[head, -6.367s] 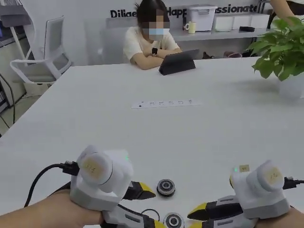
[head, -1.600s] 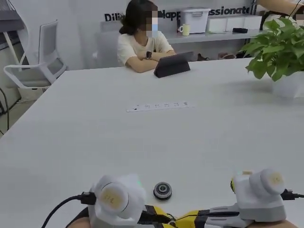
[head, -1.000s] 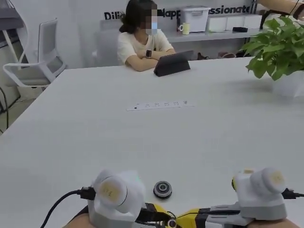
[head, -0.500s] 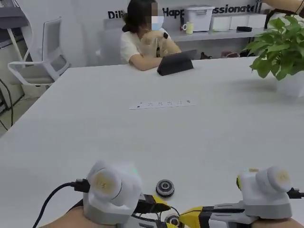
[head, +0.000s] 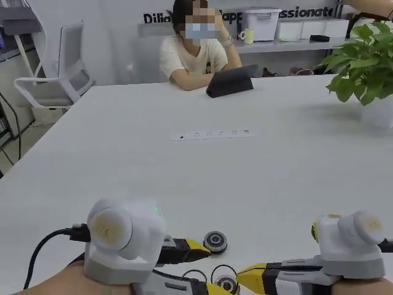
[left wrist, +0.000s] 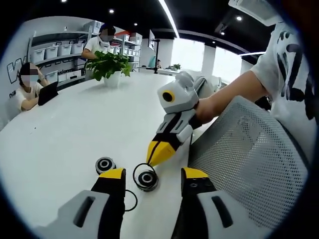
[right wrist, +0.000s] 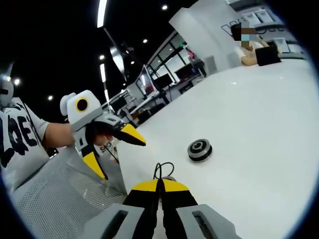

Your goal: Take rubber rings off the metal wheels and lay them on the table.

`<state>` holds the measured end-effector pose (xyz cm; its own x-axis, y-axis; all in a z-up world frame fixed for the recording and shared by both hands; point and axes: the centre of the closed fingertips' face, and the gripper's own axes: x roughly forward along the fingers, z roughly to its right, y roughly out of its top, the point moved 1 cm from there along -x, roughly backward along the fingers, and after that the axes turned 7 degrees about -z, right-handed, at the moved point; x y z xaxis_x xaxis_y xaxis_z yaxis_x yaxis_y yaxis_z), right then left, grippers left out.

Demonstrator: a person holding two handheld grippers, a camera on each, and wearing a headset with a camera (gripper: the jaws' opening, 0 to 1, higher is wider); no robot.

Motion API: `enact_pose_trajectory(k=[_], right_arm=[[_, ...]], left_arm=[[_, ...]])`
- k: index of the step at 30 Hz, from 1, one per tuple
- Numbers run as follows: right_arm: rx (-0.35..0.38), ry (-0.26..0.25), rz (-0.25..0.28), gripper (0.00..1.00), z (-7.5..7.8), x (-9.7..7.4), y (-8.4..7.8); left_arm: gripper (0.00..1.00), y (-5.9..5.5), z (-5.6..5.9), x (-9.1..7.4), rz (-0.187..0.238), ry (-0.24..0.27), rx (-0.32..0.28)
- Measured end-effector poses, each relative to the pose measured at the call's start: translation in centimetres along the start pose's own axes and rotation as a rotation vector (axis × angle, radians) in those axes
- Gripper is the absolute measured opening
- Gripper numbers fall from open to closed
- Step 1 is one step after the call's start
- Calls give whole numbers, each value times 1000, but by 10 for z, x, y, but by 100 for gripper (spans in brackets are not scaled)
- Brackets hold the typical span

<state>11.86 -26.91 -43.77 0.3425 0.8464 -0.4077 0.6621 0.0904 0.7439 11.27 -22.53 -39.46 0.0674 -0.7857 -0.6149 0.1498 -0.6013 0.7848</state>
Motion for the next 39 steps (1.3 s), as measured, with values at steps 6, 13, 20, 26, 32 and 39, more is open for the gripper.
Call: enact_pose_trajectory(k=[6,13,20,26,32,39], right_arm=[[-18,11,-9,0,-4,4,8],[-50,28,-24,0,-9,11,21],[-71,41,-52,0,-12,19,26],[-87,49,-81,0,-12,26,27],[-104,52,-116,0,-12,35,25],[-112,56,-143,0,-11,43,24]], left_arm=[[47,2,-1,-13,7,24,25],[53,5,-1,-28,26,40,47],[56,5,-6,-40,54,63,21],[60,3,-10,-47,69,85,8],[63,3,-12,-52,76,95,14],[68,-1,-15,-58,80,110,11]])
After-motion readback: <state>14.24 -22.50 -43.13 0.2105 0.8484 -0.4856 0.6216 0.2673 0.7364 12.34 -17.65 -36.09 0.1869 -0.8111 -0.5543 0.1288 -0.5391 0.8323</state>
